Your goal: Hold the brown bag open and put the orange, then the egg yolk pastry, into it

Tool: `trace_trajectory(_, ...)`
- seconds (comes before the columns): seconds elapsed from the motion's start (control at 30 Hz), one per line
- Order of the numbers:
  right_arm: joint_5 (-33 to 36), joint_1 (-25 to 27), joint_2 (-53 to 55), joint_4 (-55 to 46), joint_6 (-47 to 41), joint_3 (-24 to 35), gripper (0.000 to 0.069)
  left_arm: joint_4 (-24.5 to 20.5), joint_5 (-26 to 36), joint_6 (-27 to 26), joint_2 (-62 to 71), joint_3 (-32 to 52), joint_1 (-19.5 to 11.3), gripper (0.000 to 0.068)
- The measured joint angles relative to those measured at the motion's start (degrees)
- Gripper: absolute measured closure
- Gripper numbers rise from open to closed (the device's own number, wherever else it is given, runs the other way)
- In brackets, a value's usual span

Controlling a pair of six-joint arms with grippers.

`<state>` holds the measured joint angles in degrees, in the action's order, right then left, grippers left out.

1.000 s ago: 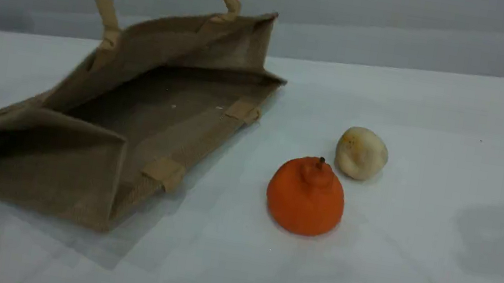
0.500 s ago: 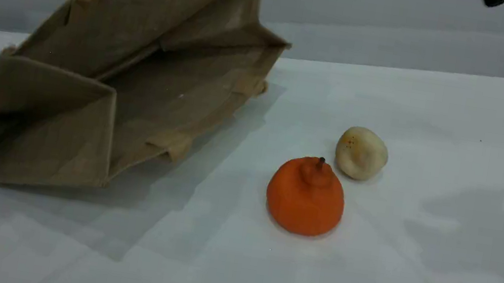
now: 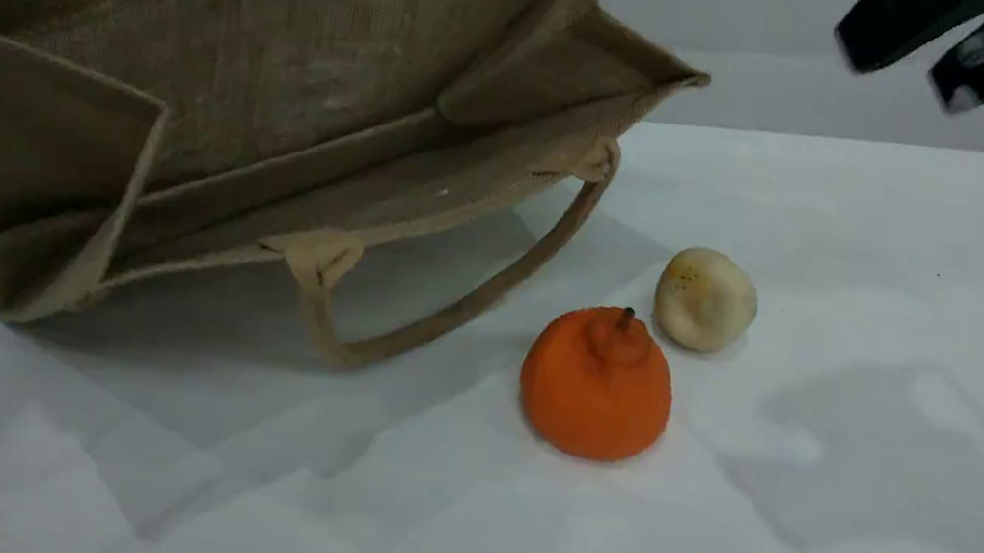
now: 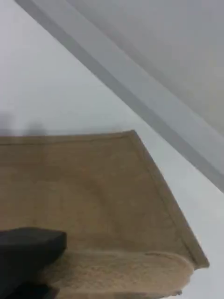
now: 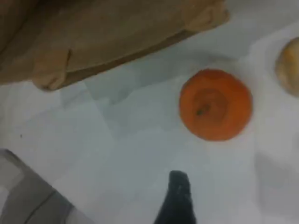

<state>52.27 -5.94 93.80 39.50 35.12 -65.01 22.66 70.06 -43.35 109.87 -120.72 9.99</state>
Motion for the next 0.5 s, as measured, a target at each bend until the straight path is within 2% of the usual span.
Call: trace_trajectory(0.5,-10.01,-7.79,12.98,-0.16,-0.12,0.0,0.016,0.0,-0.09,0.1,0.05,0.0,0.0,0.0596)
